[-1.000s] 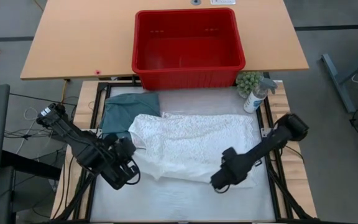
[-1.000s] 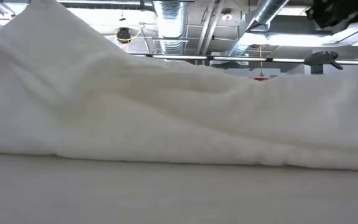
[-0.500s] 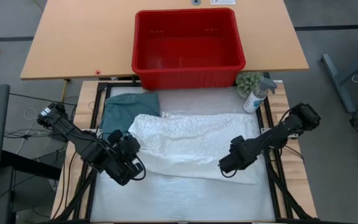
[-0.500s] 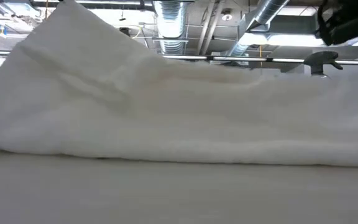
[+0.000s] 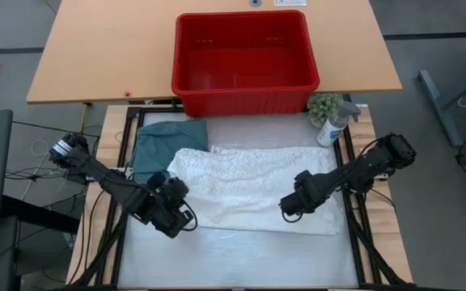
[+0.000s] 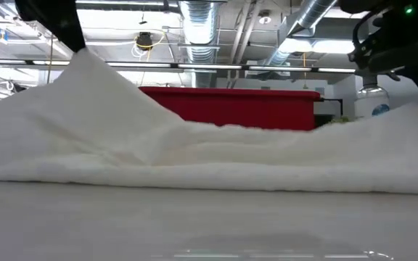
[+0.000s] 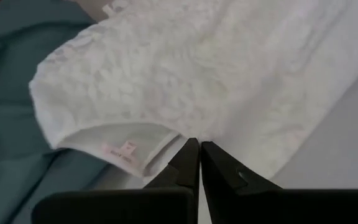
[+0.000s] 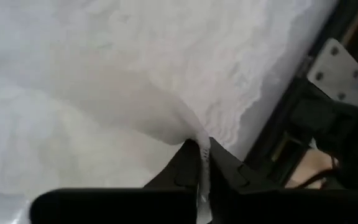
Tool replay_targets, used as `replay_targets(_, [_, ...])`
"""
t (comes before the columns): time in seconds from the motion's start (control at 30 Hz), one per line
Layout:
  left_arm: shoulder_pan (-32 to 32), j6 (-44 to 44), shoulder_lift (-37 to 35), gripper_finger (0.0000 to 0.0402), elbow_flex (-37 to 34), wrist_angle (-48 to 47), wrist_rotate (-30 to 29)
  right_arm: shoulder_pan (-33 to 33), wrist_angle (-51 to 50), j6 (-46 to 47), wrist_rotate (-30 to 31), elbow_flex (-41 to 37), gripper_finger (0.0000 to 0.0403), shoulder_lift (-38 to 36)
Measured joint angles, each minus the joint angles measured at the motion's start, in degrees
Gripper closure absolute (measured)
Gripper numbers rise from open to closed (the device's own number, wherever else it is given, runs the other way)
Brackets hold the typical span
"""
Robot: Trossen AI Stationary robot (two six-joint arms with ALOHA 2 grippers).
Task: Fold Laundry from Bin
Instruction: Fold the white shirt in the red bin
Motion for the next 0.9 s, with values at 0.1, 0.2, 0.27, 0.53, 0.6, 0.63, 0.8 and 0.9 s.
replay_targets(0.1, [0.43,0.43,0.00,0.0401,-0.01,2.29,-0.05,-0.38,1.95,-1.49,0.26,0.00,0.0336,0.00])
replay_targets(0.2, [0.41,2.05,0.00,0.0401,-0.01,4.42,0.05,-0.70,0.82,-1.36,0.44,-0.02,0.0298,0.00])
replay_targets(0.27, [0.41,2.26,0.00,0.0401,-0.01,4.18,0.10,-1.17,-1.80,0.05,0.46,-0.62,0.0272,0.00])
replay_targets(0.53, [0.41,3.02,0.00,0.0401,-0.01,4.04,1.08,-2.02,-0.40,-8.04,5.54,-3.10,0.0194,-0.11])
replay_targets(0.6, [0.41,3.04,0.00,0.0401,-0.01,4.02,1.15,-1.16,3.27,-15.23,10.05,-3.10,0.0188,-0.11])
replay_targets(0.63, [0.41,2.90,0.00,0.0401,-0.01,4.03,1.15,-0.79,5.29,-19.80,11.30,-3.10,0.0187,-0.13])
replay_targets(0.8, [0.52,2.47,0.00,0.0401,-0.01,4.38,1.07,-0.34,27.49,-40.12,12.39,-3.10,0.0186,-0.17])
replay_targets(0.9, [0.52,2.45,0.00,0.0401,-0.01,4.30,0.74,-0.76,43.77,-48.26,12.66,-3.02,0.0186,-0.02])
